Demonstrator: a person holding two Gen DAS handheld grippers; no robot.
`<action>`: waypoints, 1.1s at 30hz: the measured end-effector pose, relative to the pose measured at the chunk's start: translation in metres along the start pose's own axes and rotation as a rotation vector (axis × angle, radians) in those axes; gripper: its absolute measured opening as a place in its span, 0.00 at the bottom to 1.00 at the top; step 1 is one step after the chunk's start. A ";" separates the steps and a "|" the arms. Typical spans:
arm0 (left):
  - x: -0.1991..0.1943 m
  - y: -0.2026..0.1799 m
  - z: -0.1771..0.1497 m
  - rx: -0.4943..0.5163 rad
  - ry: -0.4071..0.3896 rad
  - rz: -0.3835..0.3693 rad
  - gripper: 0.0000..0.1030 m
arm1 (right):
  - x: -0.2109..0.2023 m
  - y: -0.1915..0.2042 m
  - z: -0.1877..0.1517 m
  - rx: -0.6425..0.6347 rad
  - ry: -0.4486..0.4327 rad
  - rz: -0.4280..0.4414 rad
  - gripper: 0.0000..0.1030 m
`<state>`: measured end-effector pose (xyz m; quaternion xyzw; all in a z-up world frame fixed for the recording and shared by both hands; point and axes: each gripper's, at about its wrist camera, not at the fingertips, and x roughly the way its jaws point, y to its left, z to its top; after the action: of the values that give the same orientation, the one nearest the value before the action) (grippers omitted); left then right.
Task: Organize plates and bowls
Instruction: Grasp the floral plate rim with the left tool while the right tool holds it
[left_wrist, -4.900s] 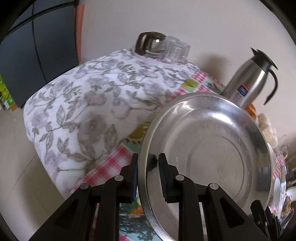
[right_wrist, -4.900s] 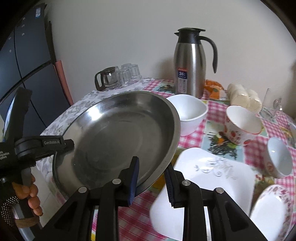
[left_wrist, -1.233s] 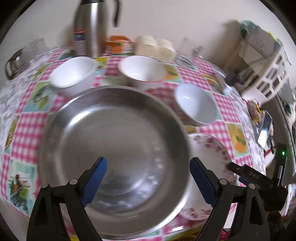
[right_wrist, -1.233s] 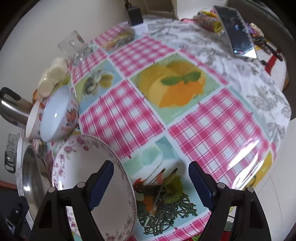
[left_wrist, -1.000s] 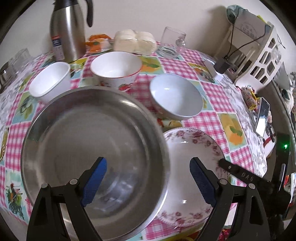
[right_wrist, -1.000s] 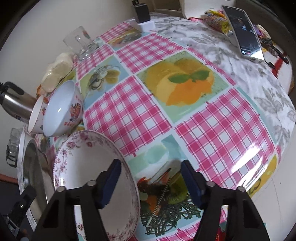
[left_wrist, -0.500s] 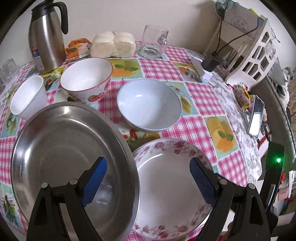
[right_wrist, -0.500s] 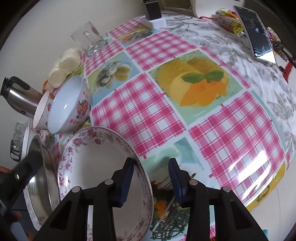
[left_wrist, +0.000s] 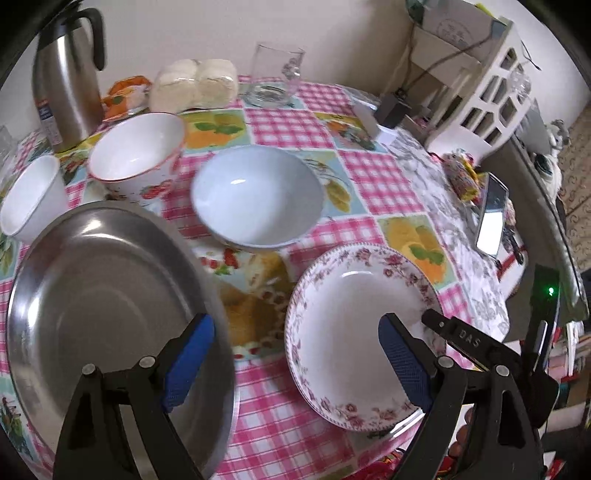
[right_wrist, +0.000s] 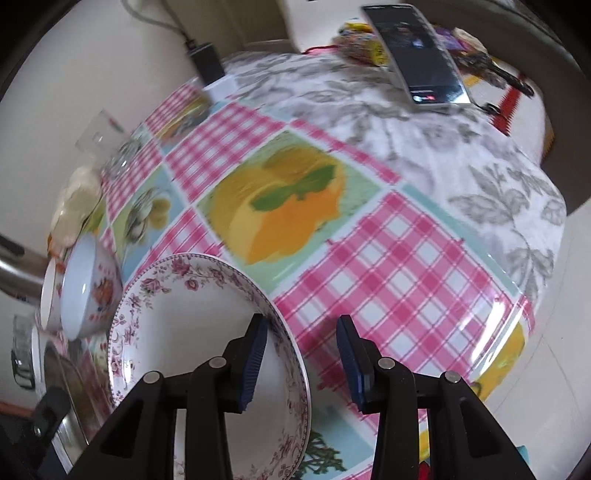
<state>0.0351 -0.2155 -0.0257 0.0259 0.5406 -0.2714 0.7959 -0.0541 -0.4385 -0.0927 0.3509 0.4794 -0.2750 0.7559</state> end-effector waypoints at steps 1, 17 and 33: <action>0.001 -0.004 0.000 0.016 -0.003 0.010 0.88 | 0.000 -0.003 0.002 0.006 -0.002 -0.001 0.41; 0.033 -0.042 0.000 0.135 0.080 0.056 0.77 | 0.000 -0.012 0.006 0.027 -0.001 0.028 0.41; 0.063 -0.045 -0.001 0.151 0.136 0.095 0.48 | 0.000 -0.017 0.009 0.027 -0.024 0.056 0.41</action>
<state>0.0302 -0.2785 -0.0700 0.1299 0.5695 -0.2712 0.7650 -0.0625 -0.4557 -0.0947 0.3711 0.4564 -0.2643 0.7643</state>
